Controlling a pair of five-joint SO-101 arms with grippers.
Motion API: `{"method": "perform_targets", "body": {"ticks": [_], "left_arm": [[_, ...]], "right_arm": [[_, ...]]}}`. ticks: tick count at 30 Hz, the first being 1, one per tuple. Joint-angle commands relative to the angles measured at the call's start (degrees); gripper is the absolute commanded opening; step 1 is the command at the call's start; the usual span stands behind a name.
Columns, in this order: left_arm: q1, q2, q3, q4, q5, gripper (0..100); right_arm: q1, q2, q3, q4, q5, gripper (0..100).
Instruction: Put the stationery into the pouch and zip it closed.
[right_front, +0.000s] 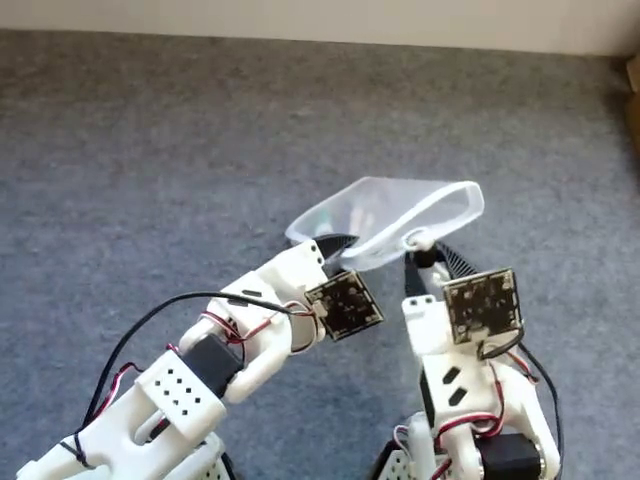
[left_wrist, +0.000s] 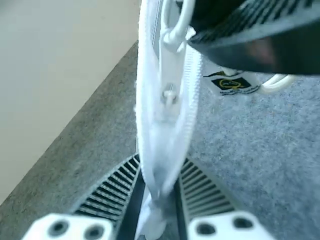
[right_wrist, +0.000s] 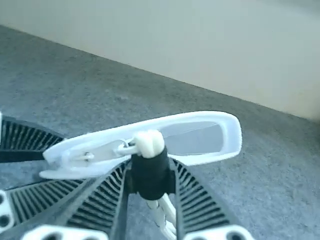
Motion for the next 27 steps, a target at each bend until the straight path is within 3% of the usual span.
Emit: {"method": "perform_targets", "body": {"ticks": [1, 7, 15, 27], "left_arm": [[-2.07, -1.71, -0.48, 1.76, 1.14, 0], [-2.15, -1.71, -0.40, 1.85, 1.14, 0], [-2.15, -1.71, -0.31, 1.85, 1.14, 0], [-2.15, -4.18, -0.04, 3.52, 1.05, 0]], "right_arm": [[3.65, 0.04, -0.66, -4.35, -3.08, 0.4], [7.25, 0.04, 0.04, -6.81, -3.43, 0.4], [12.62, 0.04, 9.36, -17.80, -3.43, 0.4], [18.51, 0.04, 12.62, -23.08, -2.99, 0.4]]}}
